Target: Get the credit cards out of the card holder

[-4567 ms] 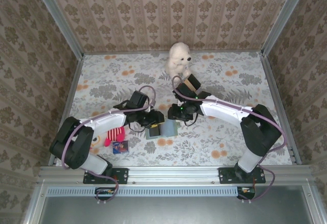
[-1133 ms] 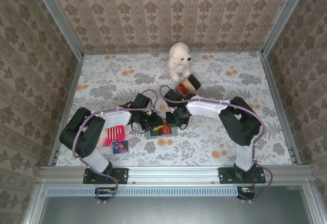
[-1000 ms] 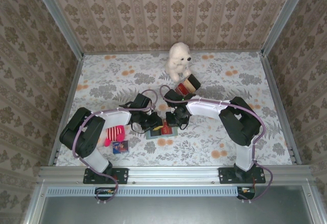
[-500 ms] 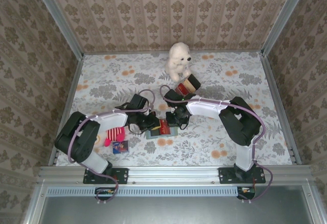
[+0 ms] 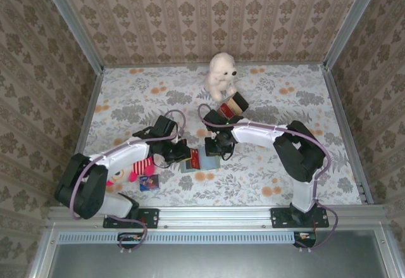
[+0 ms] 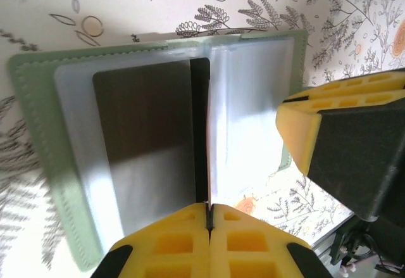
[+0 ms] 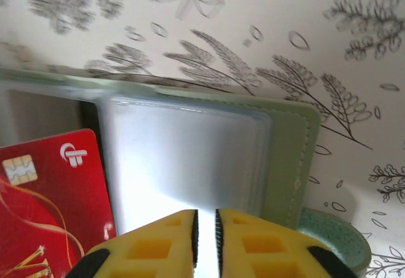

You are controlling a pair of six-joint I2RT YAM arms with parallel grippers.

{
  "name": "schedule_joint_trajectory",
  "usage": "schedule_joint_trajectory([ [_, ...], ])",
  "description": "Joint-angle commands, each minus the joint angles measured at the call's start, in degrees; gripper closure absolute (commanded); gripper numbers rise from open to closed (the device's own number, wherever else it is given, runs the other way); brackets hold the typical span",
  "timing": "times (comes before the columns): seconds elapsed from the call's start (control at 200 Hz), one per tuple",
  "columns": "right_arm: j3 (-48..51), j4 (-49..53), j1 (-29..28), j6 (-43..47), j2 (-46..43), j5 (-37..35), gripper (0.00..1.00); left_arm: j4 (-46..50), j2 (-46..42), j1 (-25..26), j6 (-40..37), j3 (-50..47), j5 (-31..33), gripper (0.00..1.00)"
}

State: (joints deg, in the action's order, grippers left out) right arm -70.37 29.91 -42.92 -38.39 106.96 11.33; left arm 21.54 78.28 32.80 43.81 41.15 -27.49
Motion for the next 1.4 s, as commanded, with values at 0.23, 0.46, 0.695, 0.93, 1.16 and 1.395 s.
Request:
schedule_joint_trajectory([
  [0.23,0.76,-4.71,-0.02,0.86,-13.64,3.09,0.55,12.52,-11.95,-1.55,-4.44,3.56,5.66,1.00],
  [0.46,4.89,-12.18,1.46,0.16,-19.33,7.46,0.30,4.48,-16.63,-3.54,-0.90,5.48,0.34,1.00],
  [0.695,11.42,-28.42,7.91,-9.04,-21.79,20.80,0.22,-9.37,-15.69,-6.25,5.96,5.41,-10.50,1.00],
  [0.93,16.65,-49.59,10.73,-22.51,-20.41,30.65,0.33,-21.28,-15.73,-8.63,13.88,4.44,-17.04,1.00],
  [1.16,18.03,-61.63,10.75,-28.28,-20.86,32.53,0.52,-25.36,-15.51,-9.17,16.72,3.60,-18.00,1.00],
  [1.395,19.67,-62.33,10.88,-29.06,-22.73,31.23,0.64,-26.81,-16.14,-9.51,17.40,2.21,-18.32,1.00],
])
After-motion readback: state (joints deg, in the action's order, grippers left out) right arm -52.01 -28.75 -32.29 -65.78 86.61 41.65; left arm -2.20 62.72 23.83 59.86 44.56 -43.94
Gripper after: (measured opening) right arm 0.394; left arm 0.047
